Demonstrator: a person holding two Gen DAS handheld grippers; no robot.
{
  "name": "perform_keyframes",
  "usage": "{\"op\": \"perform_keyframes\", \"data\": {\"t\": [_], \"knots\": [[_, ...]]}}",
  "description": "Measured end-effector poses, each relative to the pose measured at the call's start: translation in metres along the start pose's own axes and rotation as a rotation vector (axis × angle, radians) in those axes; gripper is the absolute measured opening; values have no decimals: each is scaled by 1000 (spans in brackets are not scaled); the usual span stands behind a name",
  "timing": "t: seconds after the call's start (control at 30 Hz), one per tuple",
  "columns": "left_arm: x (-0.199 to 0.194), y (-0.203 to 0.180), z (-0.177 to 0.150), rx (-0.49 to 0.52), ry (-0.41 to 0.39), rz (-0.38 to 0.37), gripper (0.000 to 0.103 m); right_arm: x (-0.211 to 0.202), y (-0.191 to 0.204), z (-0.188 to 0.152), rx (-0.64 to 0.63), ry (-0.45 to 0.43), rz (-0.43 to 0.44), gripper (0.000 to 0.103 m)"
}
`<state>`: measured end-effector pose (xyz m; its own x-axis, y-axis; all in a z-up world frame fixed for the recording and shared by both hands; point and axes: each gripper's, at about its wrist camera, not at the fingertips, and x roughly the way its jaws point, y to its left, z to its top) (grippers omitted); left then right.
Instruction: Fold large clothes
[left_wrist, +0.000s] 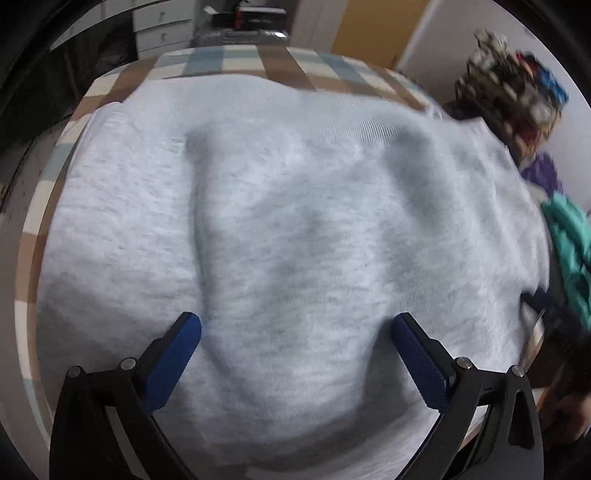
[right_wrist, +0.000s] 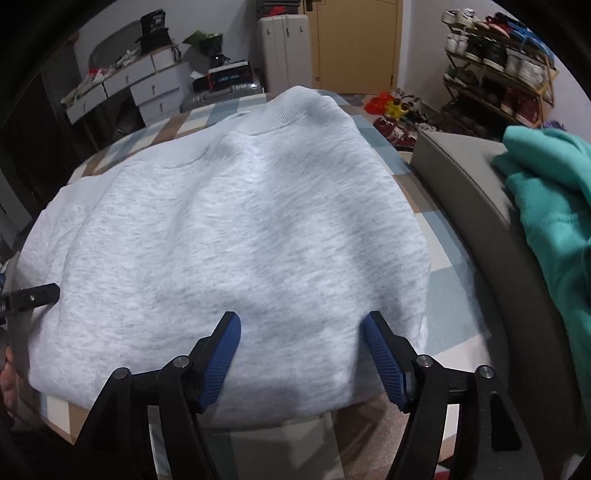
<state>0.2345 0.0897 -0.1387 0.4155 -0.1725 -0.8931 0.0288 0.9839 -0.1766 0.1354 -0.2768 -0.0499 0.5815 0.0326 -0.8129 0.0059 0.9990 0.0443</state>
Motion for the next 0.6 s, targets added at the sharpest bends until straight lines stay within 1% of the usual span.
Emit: {"op": "perform_keyframes", "data": {"t": [0.03, 0.07, 0.1, 0.17, 0.23, 0.27, 0.3, 0.33, 0.37, 0.4, 0.47, 0.5, 0.53, 0.6], "knots": [[-1, 1, -1, 4, 3, -4, 101, -5, 2, 11, -12, -25, 12, 69], [-2, 3, -2, 3, 4, -17, 101, -9, 4, 25, -35, -53, 6, 69], [-2, 5, -4, -3, -3, -32, 100, -9, 7, 40, -59, -64, 12, 69], [-5, 4, -9, 8, -8, -23, 101, -4, 12, 76, -101, -66, 18, 68], [-4, 1, -9, 14, -5, -7, 101, 17, 17, 120, -129, -30, 9, 67], [-4, 1, -10, 9, -8, -4, 101, 35, 19, 141, -140, 16, -17, 67], [-3, 0, -11, 13, -13, 13, 102, 51, 20, 156, -157, 59, -35, 65], [-7, 0, -8, 15, -14, 23, 102, 65, 21, 165, -172, 81, -61, 59], [-6, -3, -7, 9, -19, 36, 102, 77, 23, 172, -193, 97, -95, 58], [-4, -9, -6, 5, -24, 45, 102, 90, 25, 178, -214, 117, -111, 56], [-1, -15, -2, 11, -25, 52, 102, 122, 27, 175, -237, 225, -134, 56], [-1, -14, -1, 11, -22, 49, 102, 132, 28, 171, -242, 254, -139, 55], [-1, -13, -1, 12, -19, 44, 102, 131, 27, 171, -247, 228, -144, 55], [0, -12, 1, 21, -14, 40, 102, 130, 28, 175, -243, 262, -160, 55]]}}
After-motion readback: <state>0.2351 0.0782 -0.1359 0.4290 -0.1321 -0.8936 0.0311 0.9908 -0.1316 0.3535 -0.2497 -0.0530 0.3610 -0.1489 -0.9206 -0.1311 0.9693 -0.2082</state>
